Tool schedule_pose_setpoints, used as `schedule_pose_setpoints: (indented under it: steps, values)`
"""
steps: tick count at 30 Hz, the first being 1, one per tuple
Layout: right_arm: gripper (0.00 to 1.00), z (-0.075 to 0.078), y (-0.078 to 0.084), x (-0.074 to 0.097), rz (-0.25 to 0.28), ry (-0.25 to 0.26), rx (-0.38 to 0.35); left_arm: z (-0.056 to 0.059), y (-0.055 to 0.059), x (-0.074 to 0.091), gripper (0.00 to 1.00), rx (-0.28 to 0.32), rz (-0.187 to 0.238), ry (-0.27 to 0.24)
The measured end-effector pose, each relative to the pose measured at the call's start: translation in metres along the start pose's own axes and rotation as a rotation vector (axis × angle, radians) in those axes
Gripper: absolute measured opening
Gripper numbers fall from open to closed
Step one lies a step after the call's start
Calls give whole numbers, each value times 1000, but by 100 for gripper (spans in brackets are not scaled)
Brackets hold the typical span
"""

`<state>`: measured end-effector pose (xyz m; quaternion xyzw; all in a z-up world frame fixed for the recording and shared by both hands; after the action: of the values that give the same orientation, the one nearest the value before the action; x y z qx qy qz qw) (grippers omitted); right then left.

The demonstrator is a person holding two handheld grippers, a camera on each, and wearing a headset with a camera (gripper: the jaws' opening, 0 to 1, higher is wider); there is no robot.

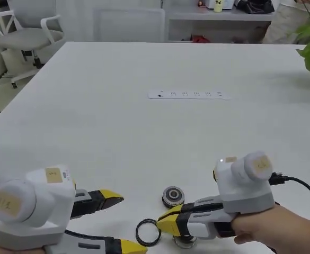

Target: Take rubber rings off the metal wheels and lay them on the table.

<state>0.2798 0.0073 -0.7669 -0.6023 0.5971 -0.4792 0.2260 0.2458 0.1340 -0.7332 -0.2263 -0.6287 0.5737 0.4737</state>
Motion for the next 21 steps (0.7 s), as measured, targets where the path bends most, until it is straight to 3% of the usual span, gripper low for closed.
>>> schedule_pose_setpoints:
  steps: [10,21]
  values:
    - [5,2,-1,1,1,6,13,-1,0,0,62,2,-1,-1]
    - [9,5,-10,6,45,19,17,-7,-2,-1,62,1,-4,-10]
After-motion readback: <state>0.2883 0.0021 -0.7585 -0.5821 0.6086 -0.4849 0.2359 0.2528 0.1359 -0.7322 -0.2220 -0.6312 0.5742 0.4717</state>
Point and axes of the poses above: the centre of the closed fingertips' face, and the gripper's own axes: x roughly backward along the fingers, z roughly to its right, y roughly out of its underside, the point moved 6 cm from there along x, roughly backward along the fingers, and after that the axes turned 10 degrees about z, right-handed, at the moved point
